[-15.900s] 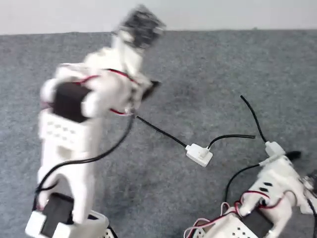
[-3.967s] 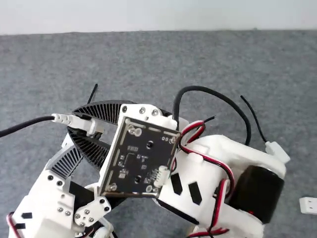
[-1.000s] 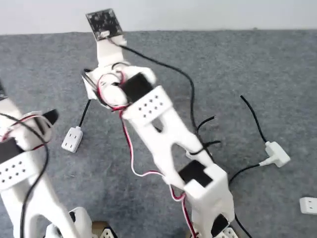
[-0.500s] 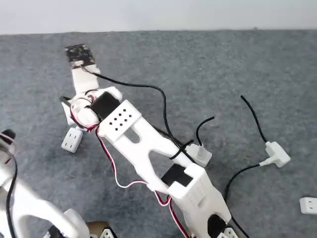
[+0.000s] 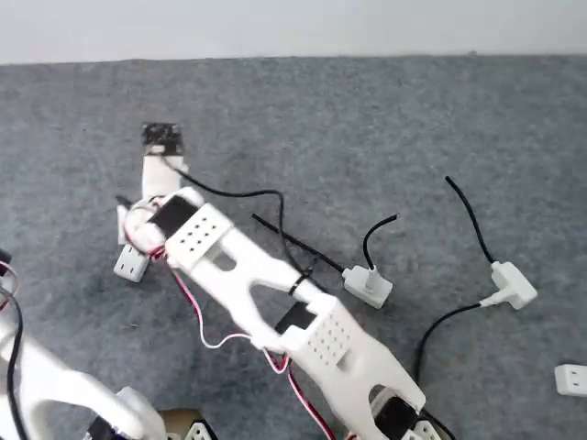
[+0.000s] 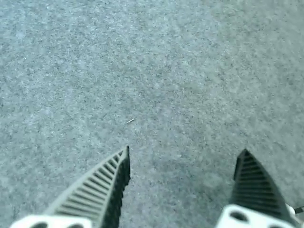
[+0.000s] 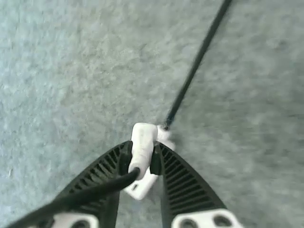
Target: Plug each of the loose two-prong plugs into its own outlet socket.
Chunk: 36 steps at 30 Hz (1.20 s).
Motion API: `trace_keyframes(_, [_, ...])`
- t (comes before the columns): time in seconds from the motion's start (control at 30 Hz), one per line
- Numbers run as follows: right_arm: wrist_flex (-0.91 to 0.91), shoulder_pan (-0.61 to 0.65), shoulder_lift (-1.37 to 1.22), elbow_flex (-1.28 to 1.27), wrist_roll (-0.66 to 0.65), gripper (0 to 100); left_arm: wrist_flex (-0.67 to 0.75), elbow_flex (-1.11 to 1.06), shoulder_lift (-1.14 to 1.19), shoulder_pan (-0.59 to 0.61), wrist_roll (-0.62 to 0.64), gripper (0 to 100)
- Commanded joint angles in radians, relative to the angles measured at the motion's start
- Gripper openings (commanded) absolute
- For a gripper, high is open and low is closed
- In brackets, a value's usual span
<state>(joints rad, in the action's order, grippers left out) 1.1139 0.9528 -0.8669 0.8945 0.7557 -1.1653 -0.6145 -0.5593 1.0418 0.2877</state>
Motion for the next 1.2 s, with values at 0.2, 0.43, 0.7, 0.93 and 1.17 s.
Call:
trace_keyframes(0.2, [0.12,0.076,-0.059,0.37,-0.411,0.7,0.002,0.044,-0.008,0.018,0.015,35])
trace_keyframes(0.43, [0.134,0.005,-0.125,0.41,-0.621,0.7,0.003,0.05,-0.008,0.058,0.015,35])
trace_keyframes(0.7, [0.205,-0.004,-0.143,0.411,-0.872,0.7,0.017,0.042,-0.008,0.057,0.014,35])
trace_keyframes(0.93, [0.2,0.061,-0.189,0.411,-1.017,0.8,0.04,0.019,-0.008,0.055,0.014,35])
trace_keyframes(1.17, [0.179,0.073,-0.213,0.414,-1.227,0.8,0.043,0.019,-0.008,0.057,0.014,35])
